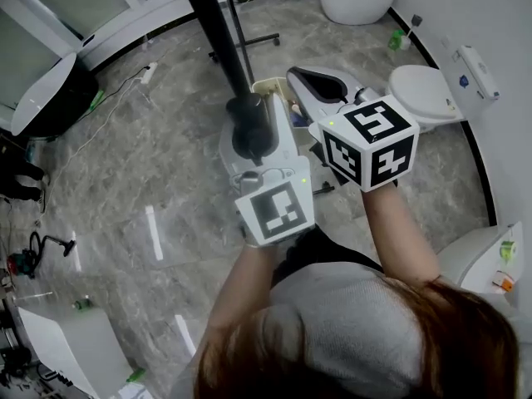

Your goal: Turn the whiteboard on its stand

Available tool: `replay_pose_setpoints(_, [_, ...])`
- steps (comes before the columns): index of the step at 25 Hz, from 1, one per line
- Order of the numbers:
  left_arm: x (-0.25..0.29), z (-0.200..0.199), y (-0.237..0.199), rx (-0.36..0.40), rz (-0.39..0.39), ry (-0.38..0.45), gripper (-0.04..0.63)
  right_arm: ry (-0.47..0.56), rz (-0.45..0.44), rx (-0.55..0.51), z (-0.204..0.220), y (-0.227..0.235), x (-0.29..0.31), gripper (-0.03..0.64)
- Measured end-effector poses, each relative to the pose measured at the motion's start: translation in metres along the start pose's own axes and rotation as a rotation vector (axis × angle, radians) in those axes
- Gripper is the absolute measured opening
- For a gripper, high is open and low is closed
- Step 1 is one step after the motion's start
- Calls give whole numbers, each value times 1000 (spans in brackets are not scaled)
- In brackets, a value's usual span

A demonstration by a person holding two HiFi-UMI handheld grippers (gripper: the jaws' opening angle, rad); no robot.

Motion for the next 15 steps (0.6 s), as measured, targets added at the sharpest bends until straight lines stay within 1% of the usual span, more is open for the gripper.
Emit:
replay_pose_setpoints(4, [-18,-3,4,-26,17,-14,147,-17,8,0,7,-23,-20,3])
replay_pose_setpoints(7, [-30,-7,7,-30,26,-13,147,-21,31,6,12,-33,-37,3])
replay_pose_setpoints(15, [-63,-13,24,-18,13,-6,143,-41,107,51,41,-39,-94,3])
Point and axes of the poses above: the fingertips, and each gripper's own axes: x forward along the fingers, y to its right, z out of its underside, the point moved 4 cm from there along -x, backward along the fingers, and after that the axes turned 11 degrees about -x, right-handed, at the moved point
